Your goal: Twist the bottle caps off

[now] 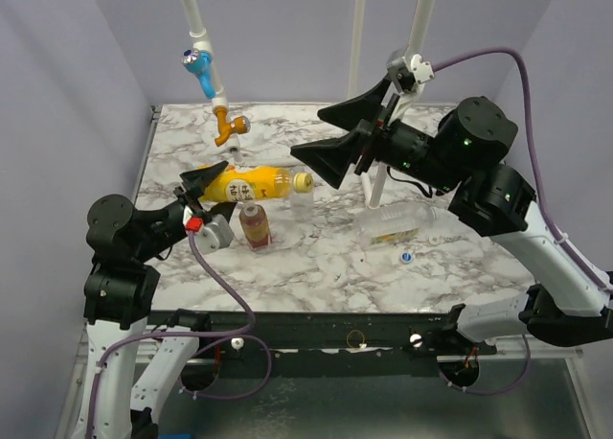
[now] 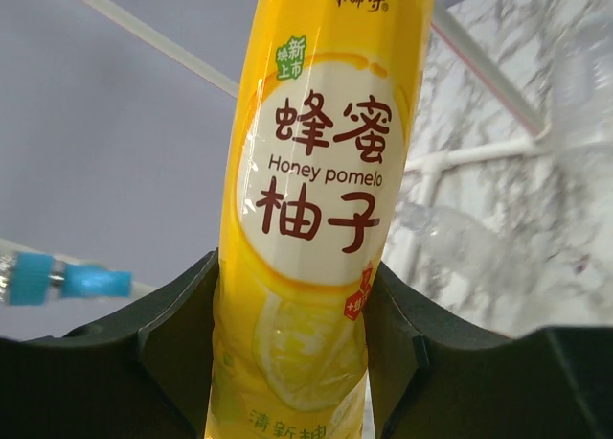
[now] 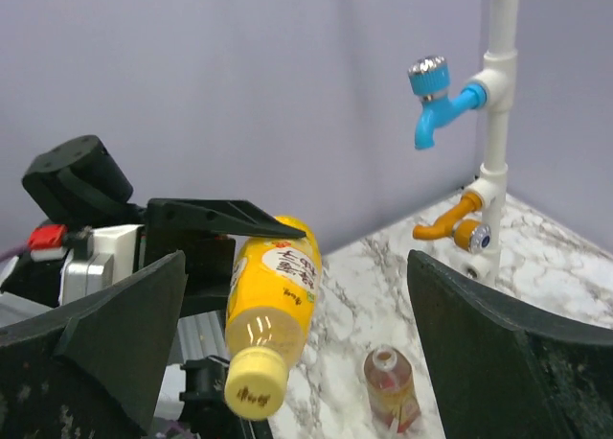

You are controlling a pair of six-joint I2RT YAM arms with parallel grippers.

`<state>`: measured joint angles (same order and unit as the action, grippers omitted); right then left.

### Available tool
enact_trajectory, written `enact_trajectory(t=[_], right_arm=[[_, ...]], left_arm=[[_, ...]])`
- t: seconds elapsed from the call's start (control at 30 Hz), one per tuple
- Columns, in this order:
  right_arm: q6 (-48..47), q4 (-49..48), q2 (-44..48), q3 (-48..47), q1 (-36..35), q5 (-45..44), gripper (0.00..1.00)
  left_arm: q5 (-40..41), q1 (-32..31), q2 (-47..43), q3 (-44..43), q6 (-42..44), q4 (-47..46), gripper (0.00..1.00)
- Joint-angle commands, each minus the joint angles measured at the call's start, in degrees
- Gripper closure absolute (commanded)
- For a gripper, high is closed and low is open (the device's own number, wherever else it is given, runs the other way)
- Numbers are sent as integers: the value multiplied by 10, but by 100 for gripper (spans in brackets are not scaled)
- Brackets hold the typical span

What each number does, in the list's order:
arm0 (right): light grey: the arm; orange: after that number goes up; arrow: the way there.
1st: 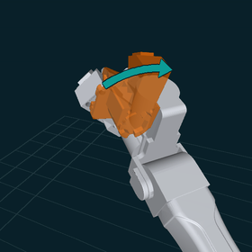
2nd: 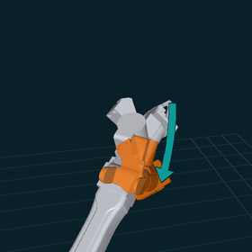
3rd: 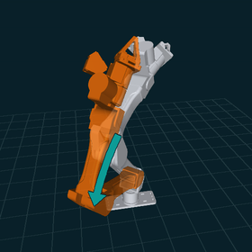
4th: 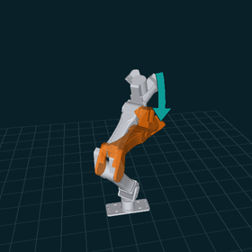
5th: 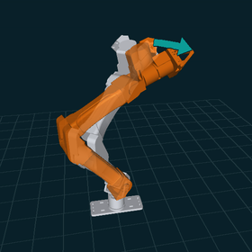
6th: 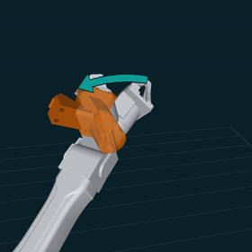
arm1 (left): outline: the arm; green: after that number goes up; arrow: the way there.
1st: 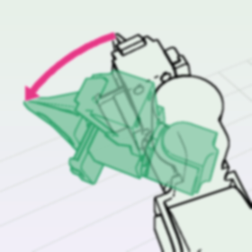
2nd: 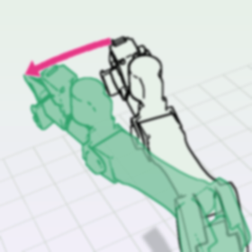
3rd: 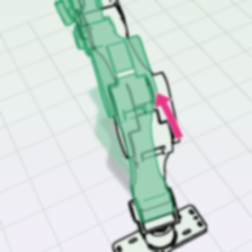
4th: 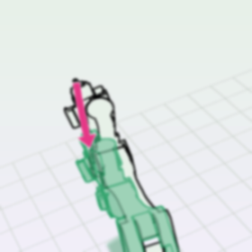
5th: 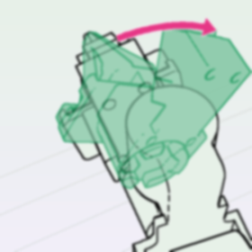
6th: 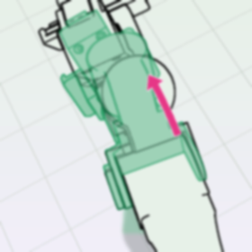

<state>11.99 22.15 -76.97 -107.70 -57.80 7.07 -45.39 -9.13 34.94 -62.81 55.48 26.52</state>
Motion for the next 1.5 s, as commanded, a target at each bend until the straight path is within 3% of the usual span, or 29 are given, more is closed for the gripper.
enact_trajectory(t=[0.0, 0.17, 0.33, 0.6, 0.87, 0.97, 1.0, 1.03, 1.07, 1.1, 1.17, 1.47], right_arm=[[-8, -92, -7, 41, -3, -12, 0], [-5, -108, -29, 31, -3, 12, 0], [-7, -123, -41, 30, -3, 6, 4], [4, -168, -55, 32, -3, 21, 27], [19, -190, -77, 28, -3, 52, 43], [25, -195, -86, 24, -3, 64, 56], [26, -195, -89, 22, -3, 67, 61], [28, -193, -90, 20, -4, 70, 64], [27, -190, -93, 19, -3, 73, 68], [24, -188, -94, 19, -3, 75, 71], [12, -185, -92, 21, -3, 94, 77], [-17, -216, -80, 49, -3, 209, 82]], left_arm=[[12, -1, 19, -15, -337, -40, 73], [24, -2, 24, -4, -509, -80, 73], [37, -1, 25, 3, -598, -110, 74], [15, -1, 23, 13, -623, -127, 74], [-7, -1, 21, 18, -626, -130, 74], [-12, -1, 21, 20, -626, -131, 73], [-16, -1, 22, 20, -628, -131, 66], [-19, -1, 21, 20, -632, -131, 50], [-21, -1, 21, 19, -642, -131, 23], [-24, -2, 20, 19, -656, -131, 3], [-31, -1, 23, 15, -686, -130, 1], [-144, -1, 62, -16, -808, -150, 1]])
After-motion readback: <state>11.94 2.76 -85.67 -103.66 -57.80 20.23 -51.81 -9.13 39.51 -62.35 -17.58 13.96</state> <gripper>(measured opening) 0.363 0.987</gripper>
